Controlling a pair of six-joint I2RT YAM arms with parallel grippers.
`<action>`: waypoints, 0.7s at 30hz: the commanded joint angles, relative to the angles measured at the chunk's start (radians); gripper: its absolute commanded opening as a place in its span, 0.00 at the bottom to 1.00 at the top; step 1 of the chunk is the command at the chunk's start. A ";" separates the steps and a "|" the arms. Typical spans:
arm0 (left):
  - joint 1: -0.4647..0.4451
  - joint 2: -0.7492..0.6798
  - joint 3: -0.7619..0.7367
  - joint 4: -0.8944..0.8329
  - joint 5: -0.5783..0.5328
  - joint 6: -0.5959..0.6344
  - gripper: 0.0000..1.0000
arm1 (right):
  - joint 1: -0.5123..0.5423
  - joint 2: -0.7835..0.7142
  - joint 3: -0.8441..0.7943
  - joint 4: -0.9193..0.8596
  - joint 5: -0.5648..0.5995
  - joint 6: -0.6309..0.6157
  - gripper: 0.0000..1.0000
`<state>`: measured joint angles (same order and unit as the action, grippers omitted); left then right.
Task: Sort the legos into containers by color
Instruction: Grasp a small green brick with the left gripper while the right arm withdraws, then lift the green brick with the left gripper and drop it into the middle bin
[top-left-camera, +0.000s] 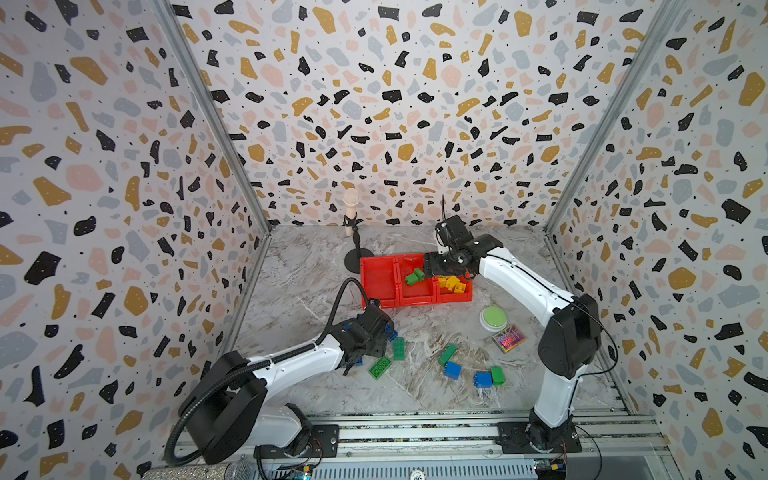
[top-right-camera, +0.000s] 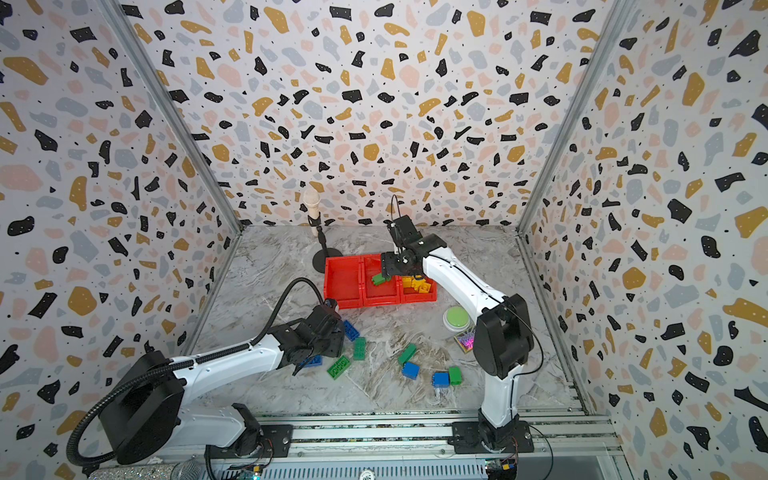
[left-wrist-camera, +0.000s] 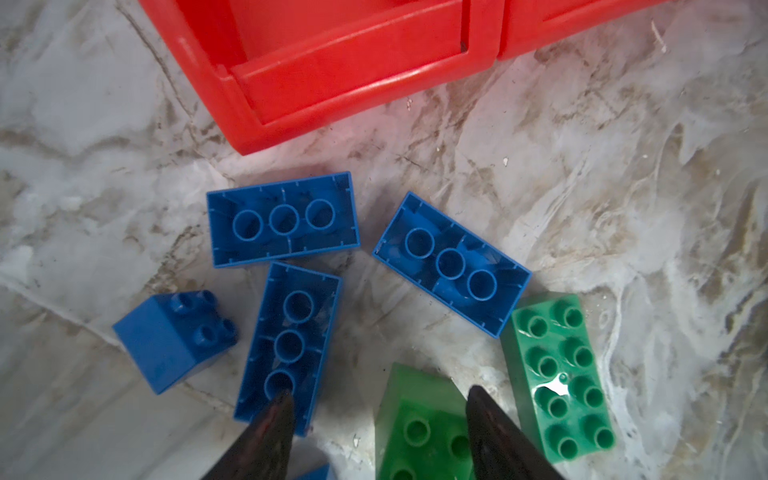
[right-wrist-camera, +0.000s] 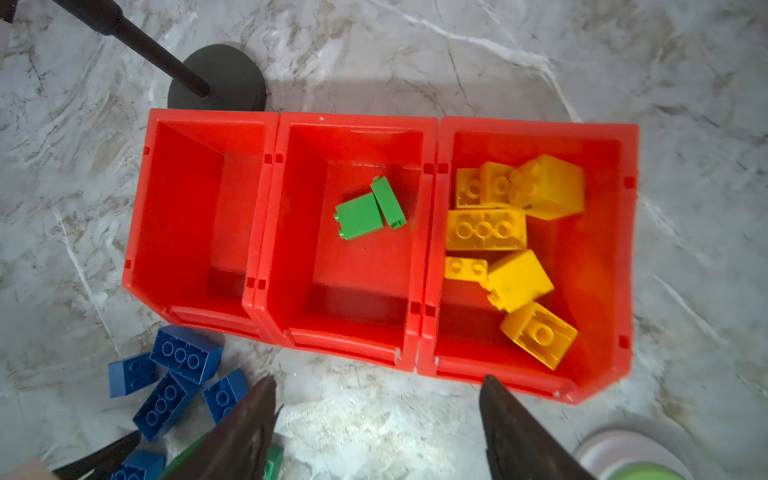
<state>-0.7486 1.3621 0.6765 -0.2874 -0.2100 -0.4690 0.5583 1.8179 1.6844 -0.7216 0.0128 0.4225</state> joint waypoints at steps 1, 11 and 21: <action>-0.007 0.031 0.002 0.043 0.051 0.046 0.65 | -0.025 -0.082 -0.061 0.002 0.012 0.019 0.78; -0.022 0.115 0.004 0.049 0.087 0.052 0.61 | -0.087 -0.251 -0.248 0.008 0.019 0.034 0.78; -0.031 0.092 -0.013 0.021 0.065 -0.009 0.44 | -0.177 -0.370 -0.342 0.005 0.014 0.023 0.77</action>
<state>-0.7753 1.4750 0.6739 -0.2478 -0.1383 -0.4549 0.4004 1.4887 1.3602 -0.7052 0.0223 0.4469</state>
